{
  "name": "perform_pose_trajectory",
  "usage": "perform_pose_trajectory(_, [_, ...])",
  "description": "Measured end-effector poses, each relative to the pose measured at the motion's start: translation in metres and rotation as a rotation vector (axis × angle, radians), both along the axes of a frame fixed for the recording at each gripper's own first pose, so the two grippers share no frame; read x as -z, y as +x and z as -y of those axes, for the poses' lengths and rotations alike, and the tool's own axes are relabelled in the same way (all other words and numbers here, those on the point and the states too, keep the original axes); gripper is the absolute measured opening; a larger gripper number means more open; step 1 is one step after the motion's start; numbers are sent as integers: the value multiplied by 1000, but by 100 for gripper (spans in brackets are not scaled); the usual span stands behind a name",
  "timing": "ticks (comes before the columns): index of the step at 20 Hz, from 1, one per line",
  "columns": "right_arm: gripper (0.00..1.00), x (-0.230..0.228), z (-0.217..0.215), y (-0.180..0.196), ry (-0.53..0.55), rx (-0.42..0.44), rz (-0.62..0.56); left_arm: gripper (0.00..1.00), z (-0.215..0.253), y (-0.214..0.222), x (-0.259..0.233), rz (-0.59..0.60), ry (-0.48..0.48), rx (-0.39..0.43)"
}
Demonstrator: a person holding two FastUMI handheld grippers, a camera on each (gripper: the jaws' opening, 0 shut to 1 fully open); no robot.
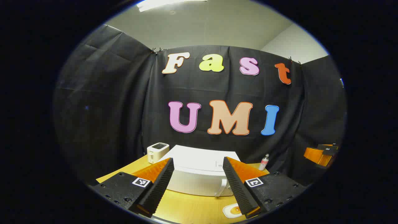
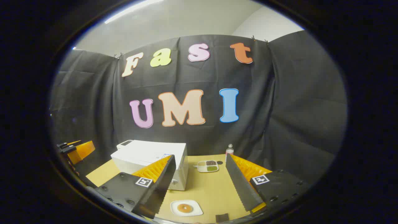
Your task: Open the microwave oven with the left hand, put the food in, and close the microwave oven.
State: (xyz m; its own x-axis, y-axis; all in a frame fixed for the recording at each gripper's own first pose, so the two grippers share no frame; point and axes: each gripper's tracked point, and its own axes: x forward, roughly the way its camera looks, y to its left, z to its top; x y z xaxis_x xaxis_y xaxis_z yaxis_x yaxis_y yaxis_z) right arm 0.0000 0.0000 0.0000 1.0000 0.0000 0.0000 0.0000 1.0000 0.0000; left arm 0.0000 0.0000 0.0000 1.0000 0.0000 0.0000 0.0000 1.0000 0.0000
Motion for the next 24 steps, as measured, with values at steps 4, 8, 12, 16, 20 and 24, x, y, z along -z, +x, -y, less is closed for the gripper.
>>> perform_pose_trajectory(4, [92, -2, 5, 1, 1, 18, 4, 95, 3, 7, -4, 10, -5, 16])
perform_pose_trajectory(8, [92, 1, 5, 4, -4, 23, -5, 95, 8, 14, -2, 9, 3, 34])
perform_pose_trajectory(12, [92, 2, 2, 7, -7, 25, -5, 95, 11, 19, 5, -12, -12, 52])
perform_pose_trajectory(16, [92, 5, -2, 10, -14, 24, -11, 91, 11, 24, 16, -41, -27, 63])
perform_pose_trajectory(20, [92, 12, -8, 12, -20, 26, -24, 95, 7, 29, 35, -85, -37, 70])
perform_pose_trajectory(24, [92, 23, -13, 11, -12, 35, -49, 95, 6, 40, 61, -149, -44, 95])
